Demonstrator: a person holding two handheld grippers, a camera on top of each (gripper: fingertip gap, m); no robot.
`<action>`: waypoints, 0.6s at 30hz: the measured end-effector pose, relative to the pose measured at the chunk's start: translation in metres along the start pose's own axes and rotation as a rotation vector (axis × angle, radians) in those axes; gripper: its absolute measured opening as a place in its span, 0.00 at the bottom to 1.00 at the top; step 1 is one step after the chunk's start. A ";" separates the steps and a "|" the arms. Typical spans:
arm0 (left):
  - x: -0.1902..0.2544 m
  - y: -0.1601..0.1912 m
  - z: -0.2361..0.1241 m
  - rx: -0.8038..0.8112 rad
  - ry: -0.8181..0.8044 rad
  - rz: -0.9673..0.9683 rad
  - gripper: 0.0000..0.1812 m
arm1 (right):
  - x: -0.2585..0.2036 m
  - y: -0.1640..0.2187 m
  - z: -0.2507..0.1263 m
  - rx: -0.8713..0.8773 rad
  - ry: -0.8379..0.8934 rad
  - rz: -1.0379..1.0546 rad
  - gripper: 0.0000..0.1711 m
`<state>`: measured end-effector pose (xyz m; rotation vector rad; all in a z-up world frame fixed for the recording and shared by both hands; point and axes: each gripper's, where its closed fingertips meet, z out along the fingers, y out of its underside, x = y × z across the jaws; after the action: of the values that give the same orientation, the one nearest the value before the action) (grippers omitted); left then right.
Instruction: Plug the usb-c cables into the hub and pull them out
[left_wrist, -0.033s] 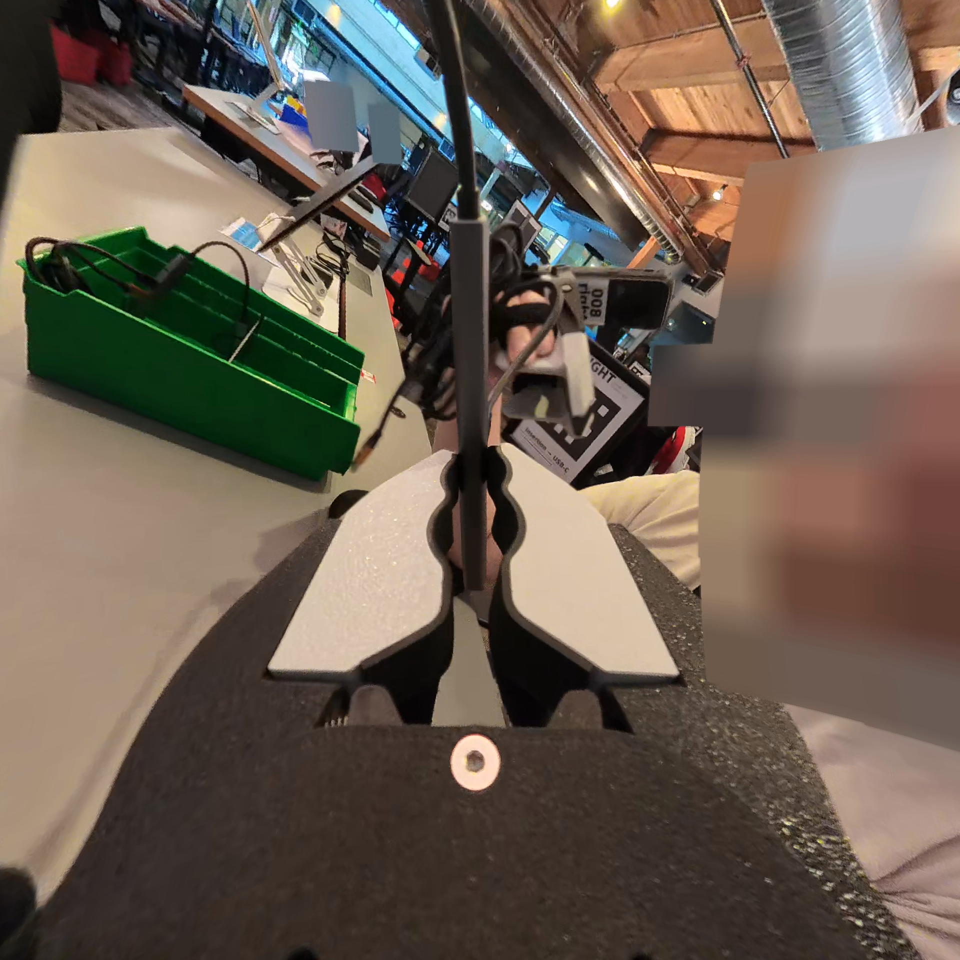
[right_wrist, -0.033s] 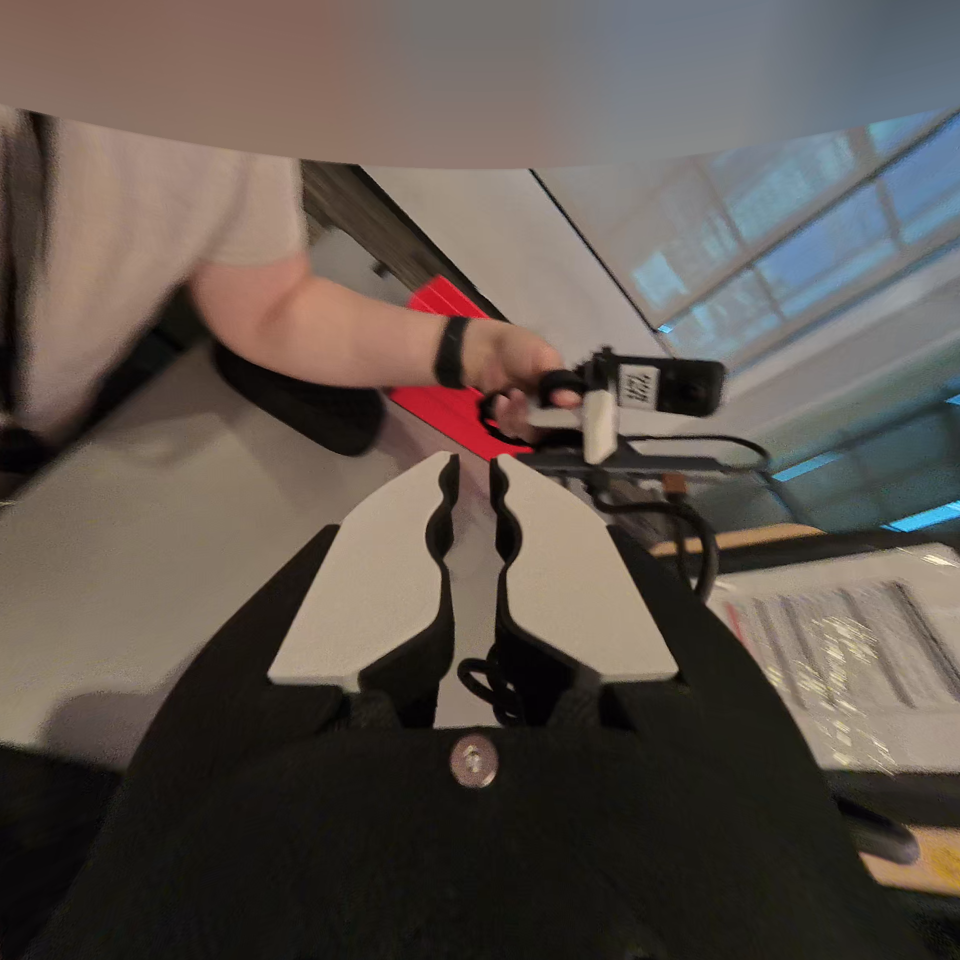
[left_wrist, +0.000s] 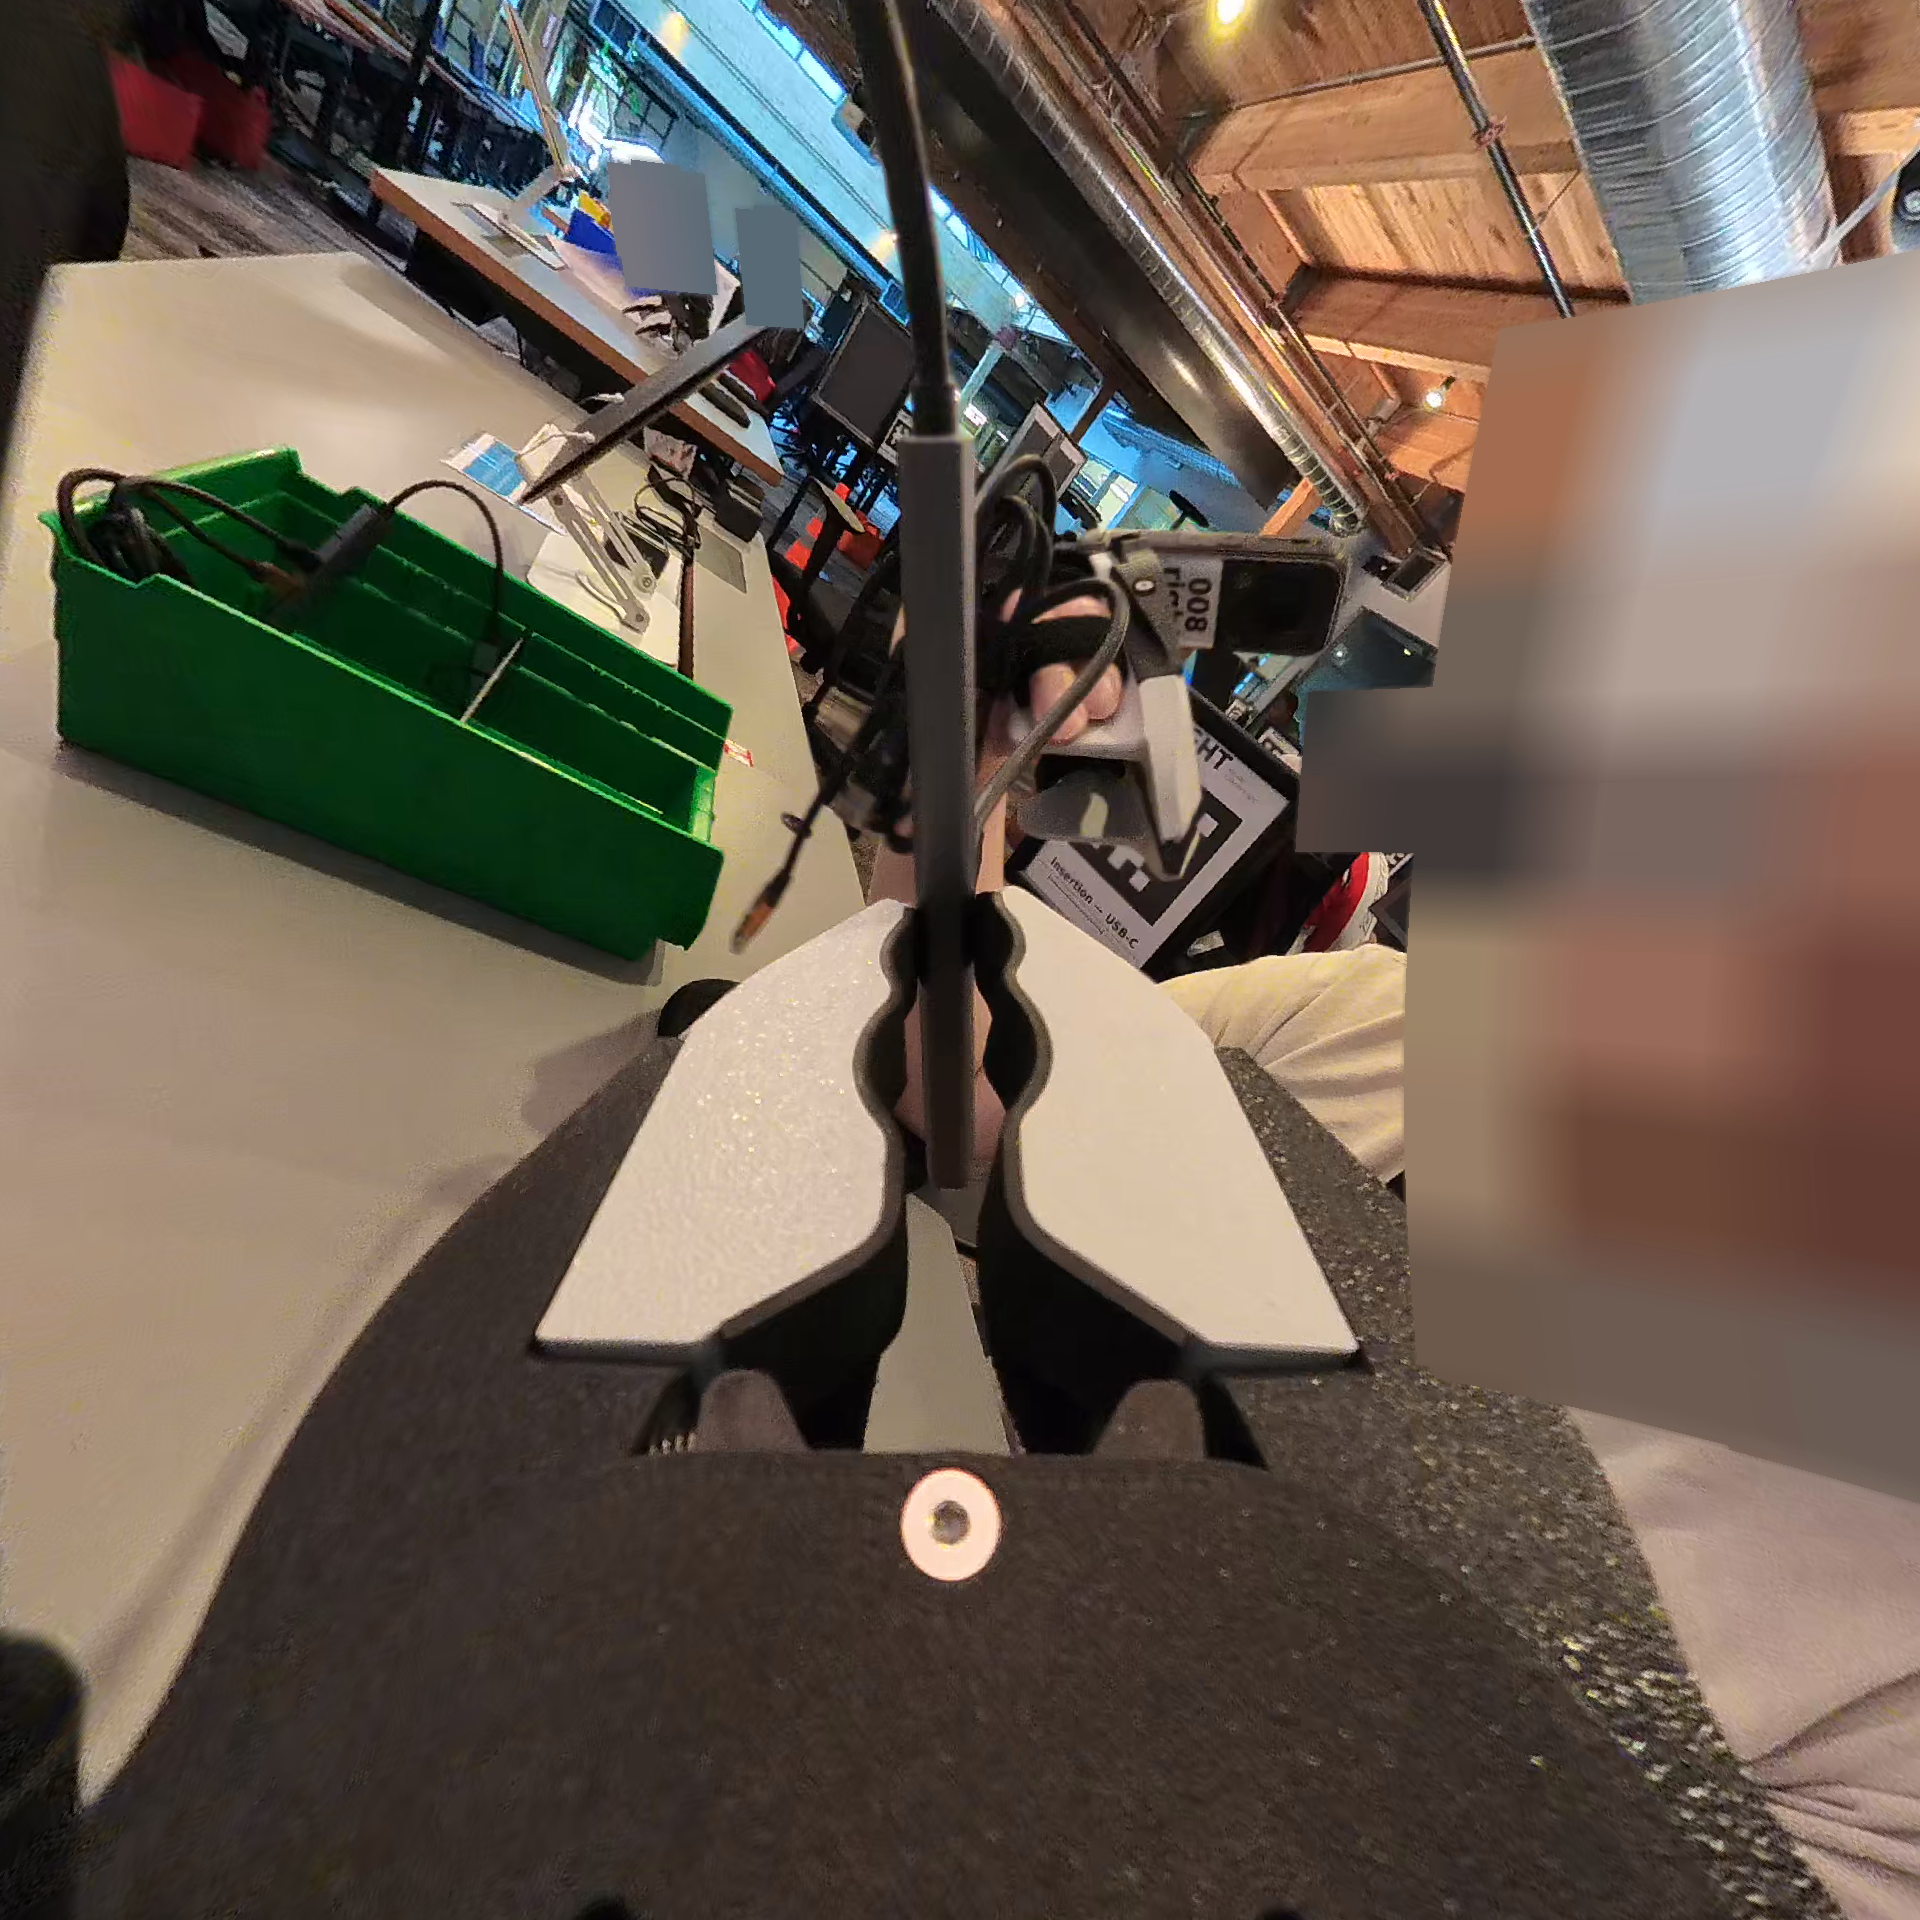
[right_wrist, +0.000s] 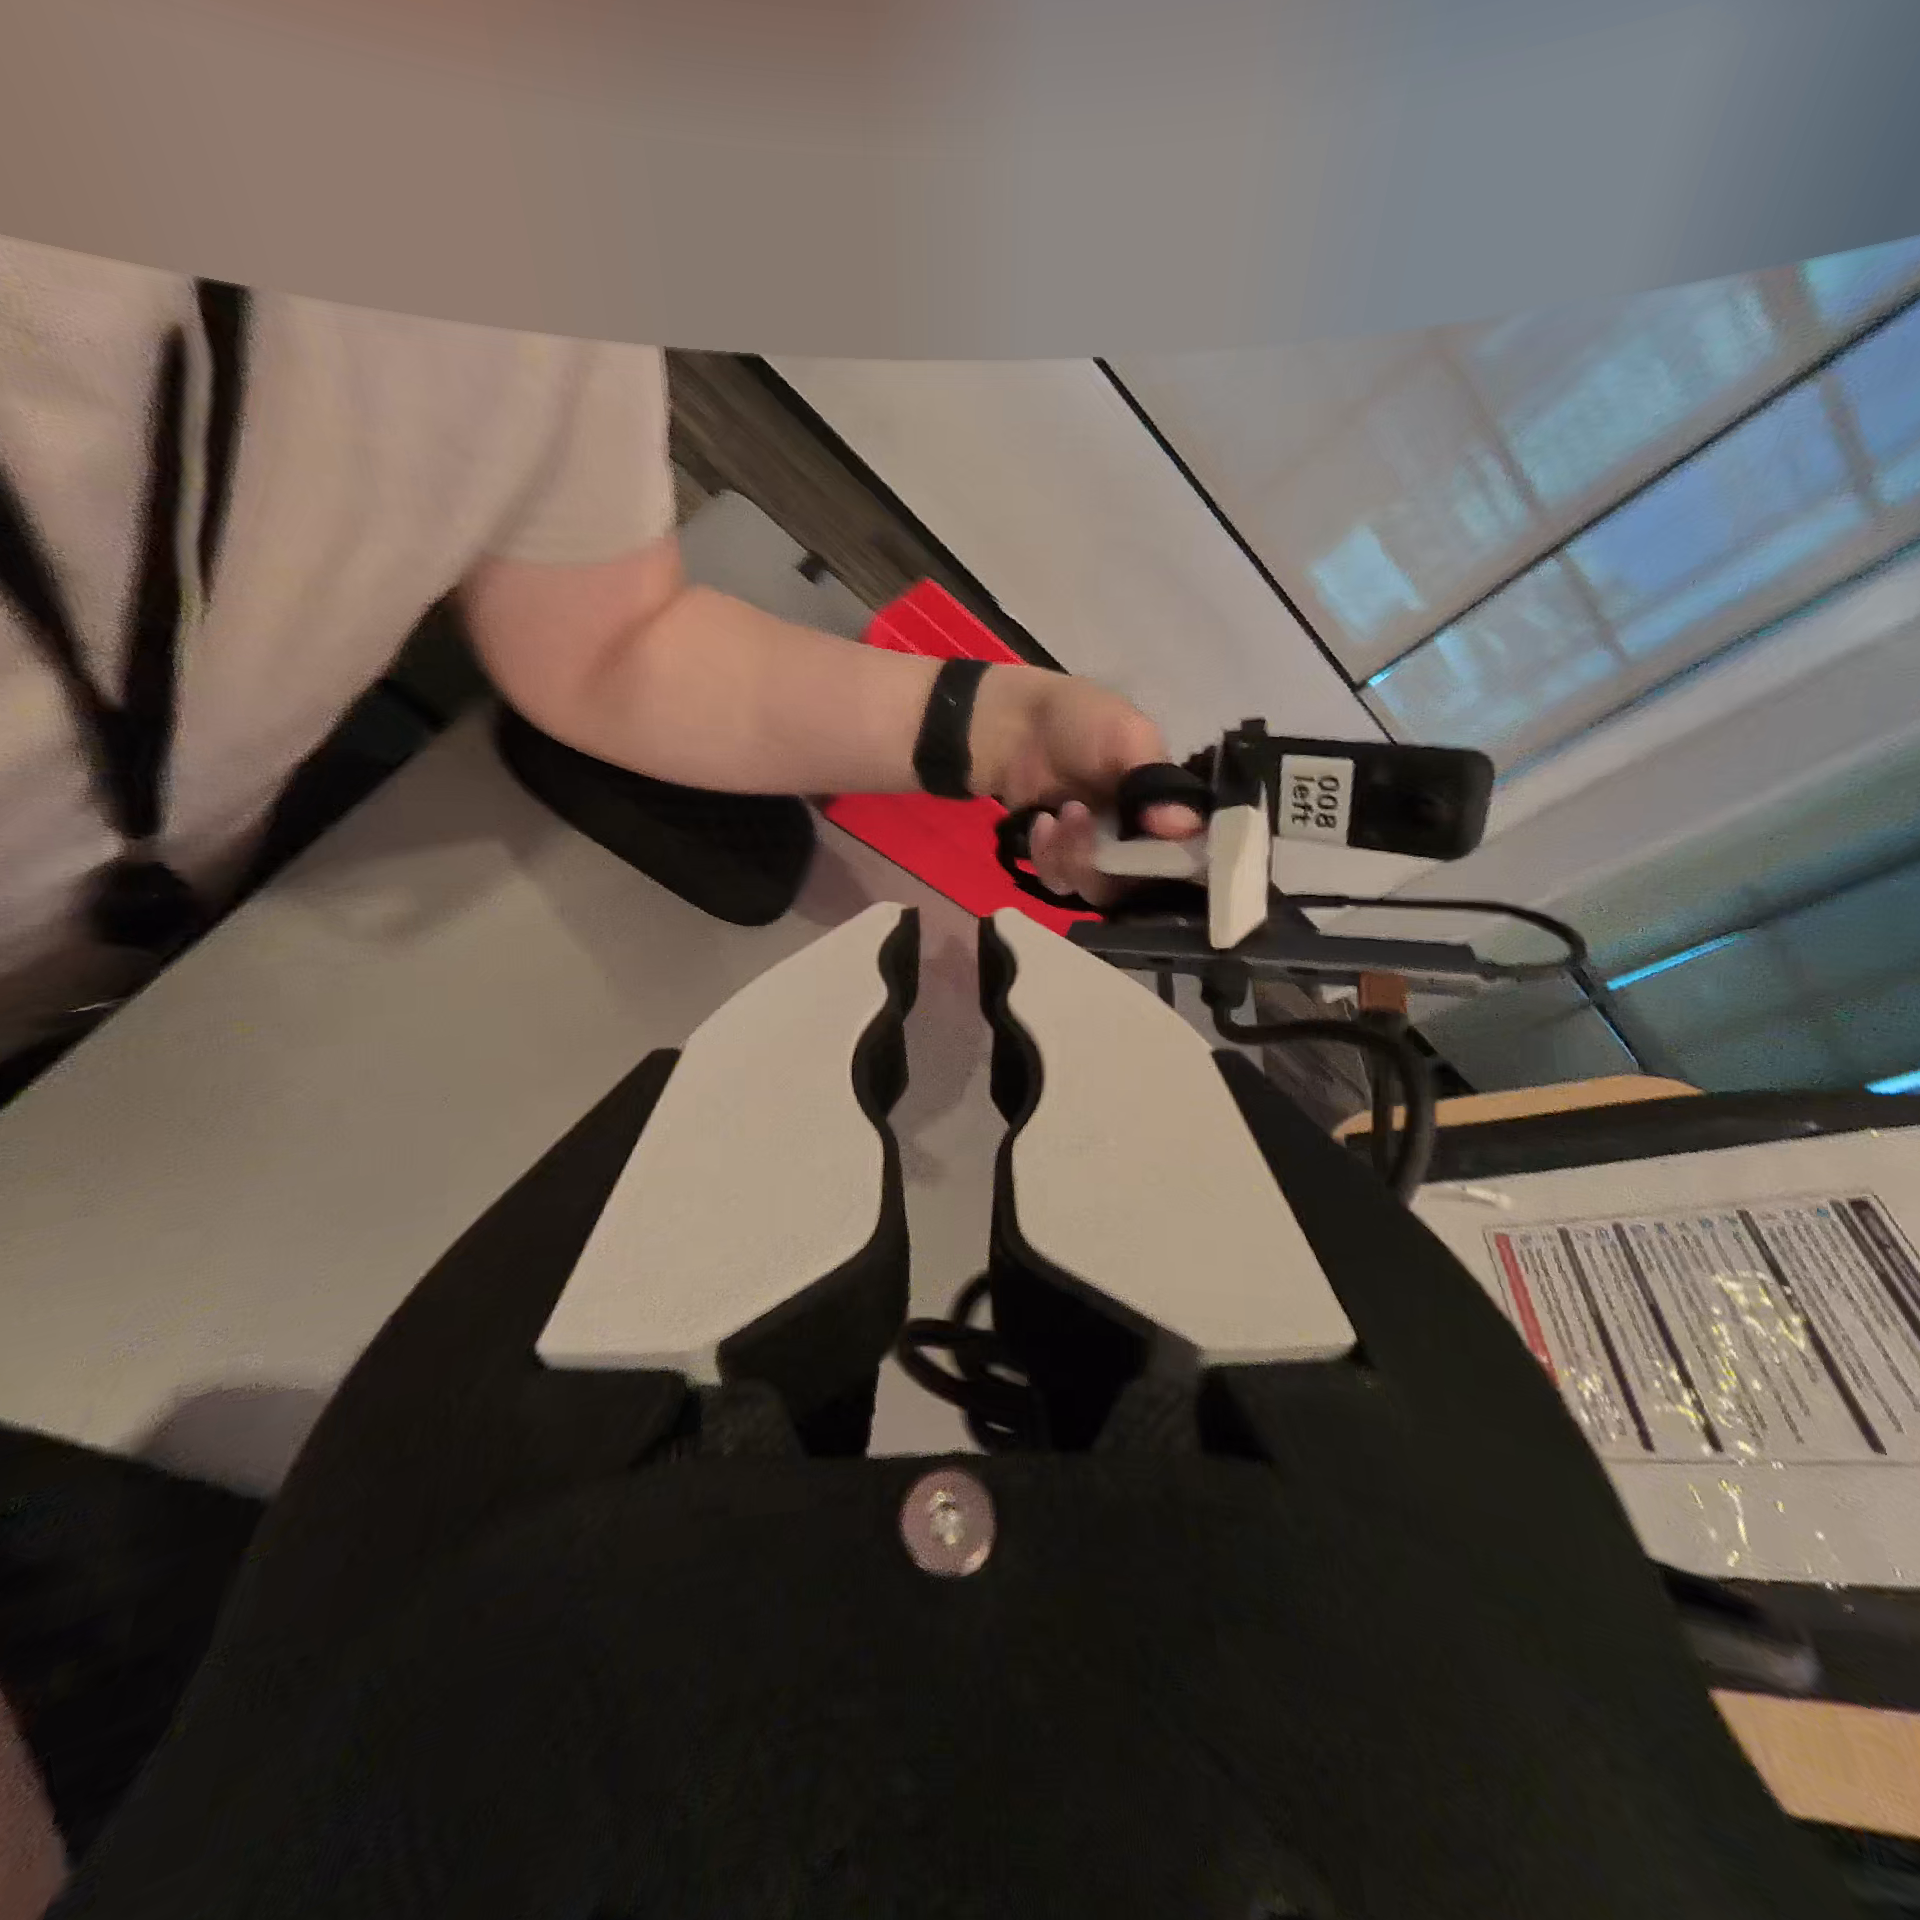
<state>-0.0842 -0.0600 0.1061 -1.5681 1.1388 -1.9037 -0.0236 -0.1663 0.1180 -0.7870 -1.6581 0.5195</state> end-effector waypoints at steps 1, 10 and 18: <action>-0.001 0.003 0.000 -0.017 0.003 -0.005 0.05 | -0.001 -0.003 -0.005 0.007 0.012 -0.020 0.06; -0.011 0.018 -0.001 -0.115 -0.051 -0.007 0.05 | -0.007 -0.005 -0.028 0.029 0.045 -0.045 0.07; -0.019 0.010 -0.018 -0.060 -0.113 -0.006 0.05 | -0.010 0.000 -0.020 0.118 -0.061 0.028 0.08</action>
<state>-0.0981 -0.0456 0.0859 -1.6897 1.1539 -1.7757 -0.0034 -0.1753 0.1161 -0.7149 -1.6581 0.6611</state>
